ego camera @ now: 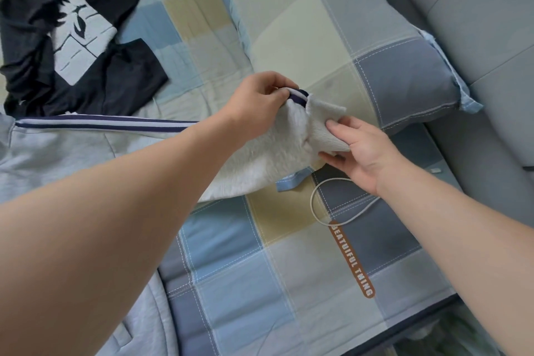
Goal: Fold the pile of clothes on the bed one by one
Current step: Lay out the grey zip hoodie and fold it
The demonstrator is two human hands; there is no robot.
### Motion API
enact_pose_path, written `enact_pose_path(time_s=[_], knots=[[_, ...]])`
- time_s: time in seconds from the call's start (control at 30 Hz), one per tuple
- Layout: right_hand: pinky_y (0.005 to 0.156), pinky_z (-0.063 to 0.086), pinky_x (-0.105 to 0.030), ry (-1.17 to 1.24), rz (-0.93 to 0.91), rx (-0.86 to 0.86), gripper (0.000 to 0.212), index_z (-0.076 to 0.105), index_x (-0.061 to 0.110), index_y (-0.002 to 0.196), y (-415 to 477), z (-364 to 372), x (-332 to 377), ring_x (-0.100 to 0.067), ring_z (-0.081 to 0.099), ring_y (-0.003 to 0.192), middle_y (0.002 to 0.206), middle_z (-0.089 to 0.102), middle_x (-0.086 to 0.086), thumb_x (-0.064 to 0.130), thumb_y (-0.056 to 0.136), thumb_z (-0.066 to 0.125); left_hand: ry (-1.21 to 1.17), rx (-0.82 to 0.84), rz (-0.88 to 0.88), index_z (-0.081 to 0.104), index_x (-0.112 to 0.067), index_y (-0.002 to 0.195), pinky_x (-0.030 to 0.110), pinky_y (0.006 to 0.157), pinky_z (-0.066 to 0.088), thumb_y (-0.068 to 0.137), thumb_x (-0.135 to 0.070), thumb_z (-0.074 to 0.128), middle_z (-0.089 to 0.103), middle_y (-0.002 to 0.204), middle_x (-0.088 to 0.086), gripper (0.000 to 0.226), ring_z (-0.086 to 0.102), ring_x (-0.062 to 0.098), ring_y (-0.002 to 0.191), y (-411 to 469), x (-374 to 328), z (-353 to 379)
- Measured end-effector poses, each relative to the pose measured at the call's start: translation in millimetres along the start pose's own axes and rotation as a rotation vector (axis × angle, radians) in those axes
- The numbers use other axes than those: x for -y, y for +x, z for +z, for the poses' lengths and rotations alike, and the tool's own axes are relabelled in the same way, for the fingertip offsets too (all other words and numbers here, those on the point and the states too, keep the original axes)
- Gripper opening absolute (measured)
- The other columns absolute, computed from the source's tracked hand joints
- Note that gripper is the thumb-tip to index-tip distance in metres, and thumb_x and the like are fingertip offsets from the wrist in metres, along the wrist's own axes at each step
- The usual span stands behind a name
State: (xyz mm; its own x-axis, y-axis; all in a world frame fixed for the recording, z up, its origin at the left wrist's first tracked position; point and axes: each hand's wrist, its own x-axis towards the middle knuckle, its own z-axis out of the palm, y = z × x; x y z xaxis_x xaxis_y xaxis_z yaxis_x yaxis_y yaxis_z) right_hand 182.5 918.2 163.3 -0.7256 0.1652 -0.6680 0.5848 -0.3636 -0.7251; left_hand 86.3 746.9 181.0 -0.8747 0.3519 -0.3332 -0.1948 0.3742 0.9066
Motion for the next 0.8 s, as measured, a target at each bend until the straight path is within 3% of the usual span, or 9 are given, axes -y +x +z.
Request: enact_pose_path(time_s=[0.07,0.17,0.37,0.43,0.5,0.57,0.63,0.73,0.8], knots=[[0.08,0.056,-0.032,-0.142,-0.128,-0.126,0.01,0.069,0.018,0.095,0,-6,4,-0.014,0.067,0.084,0.089,0.072,0.0,0.013,0.098,0.062,0.096,0.027,0.035,0.072,-0.017,0.103,0.012,0.058,0.043,0.102,-0.011,0.053,0.072,0.091,0.003,0.02,0.057,-0.002,0.065,0,0,-1],[0.083,0.046,-0.028,-0.254,-0.276,-0.239,0.018,0.066,0.022,0.082,-3,-20,14,-0.014,0.059,0.087,0.089,0.067,0.001,0.013,0.097,0.062,0.258,0.114,0.083,0.073,-0.021,0.1,0.013,0.044,0.033,0.102,-0.021,0.056,0.057,0.068,-0.006,0.017,0.042,-0.001,0.044,-1,0,4],[0.075,0.042,-0.033,-0.551,-0.408,-0.336,0.017,0.057,0.025,0.086,2,-32,32,-0.014,0.048,0.079,0.081,0.056,0.006,0.027,0.102,0.053,0.46,-0.022,0.17,0.056,-0.015,0.102,0.034,0.071,0.043,0.107,-0.025,0.041,0.06,0.087,-0.006,0.019,0.056,0.019,0.085,8,-11,34],[0.072,0.044,-0.03,-0.58,-0.423,-0.38,0.007,0.057,0.024,0.096,7,-27,42,-0.014,0.051,0.08,0.085,0.058,0.008,0.028,0.101,0.056,0.462,-0.064,0.173,0.052,-0.012,0.105,0.041,0.076,0.049,0.106,-0.022,0.035,0.062,0.09,0.0,0.019,0.057,0.027,0.088,14,-14,42],[0.07,0.045,-0.028,-0.537,-0.405,-0.315,0.02,0.052,0.024,0.11,11,-23,52,-0.012,0.055,0.078,0.089,0.061,0.008,0.027,0.096,0.065,0.468,-0.09,0.174,0.048,-0.011,0.108,0.045,0.074,0.05,0.105,-0.017,0.032,0.062,0.092,0.005,0.018,0.058,0.032,0.086,23,-14,46],[0.076,0.048,-0.028,-0.504,-0.36,-0.187,0.048,0.043,0.03,0.125,17,-23,57,-0.011,0.061,0.081,0.097,0.068,0.004,0.024,0.089,0.075,0.498,-0.108,0.191,0.046,-0.01,0.11,0.047,0.073,0.05,0.102,-0.011,0.031,0.063,0.092,0.007,0.017,0.058,0.034,0.085,31,-12,47],[0.073,0.048,-0.028,-0.6,-0.378,-0.2,0.06,0.04,0.032,0.134,25,-25,59,-0.014,0.061,0.08,0.096,0.069,-0.002,0.018,0.087,0.076,0.533,-0.133,0.224,0.045,-0.009,0.111,0.049,0.073,0.05,0.1,-0.007,0.032,0.063,0.095,0.008,0.018,0.056,0.034,0.085,36,-9,48],[0.07,0.042,-0.028,-0.746,-0.477,-0.363,0.046,0.045,0.027,0.129,40,-28,60,-0.017,0.059,0.081,0.086,0.062,0.0,0.015,0.092,0.07,0.668,-0.213,0.271,0.047,-0.013,0.112,0.043,0.08,0.044,0.099,-0.006,0.037,0.062,0.104,0.004,0.018,0.053,0.031,0.094,46,0,53],[0.073,0.04,-0.027,-0.834,-0.472,-0.397,0.036,0.048,0.025,0.122,45,-28,56,-0.017,0.058,0.086,0.083,0.058,0.005,0.016,0.094,0.067,0.82,-0.312,0.243,0.051,-0.016,0.113,0.037,0.083,0.032,0.102,-0.02,0.046,0.057,0.113,0.003,0.012,0.048,0.03,0.104,49,7,57]])
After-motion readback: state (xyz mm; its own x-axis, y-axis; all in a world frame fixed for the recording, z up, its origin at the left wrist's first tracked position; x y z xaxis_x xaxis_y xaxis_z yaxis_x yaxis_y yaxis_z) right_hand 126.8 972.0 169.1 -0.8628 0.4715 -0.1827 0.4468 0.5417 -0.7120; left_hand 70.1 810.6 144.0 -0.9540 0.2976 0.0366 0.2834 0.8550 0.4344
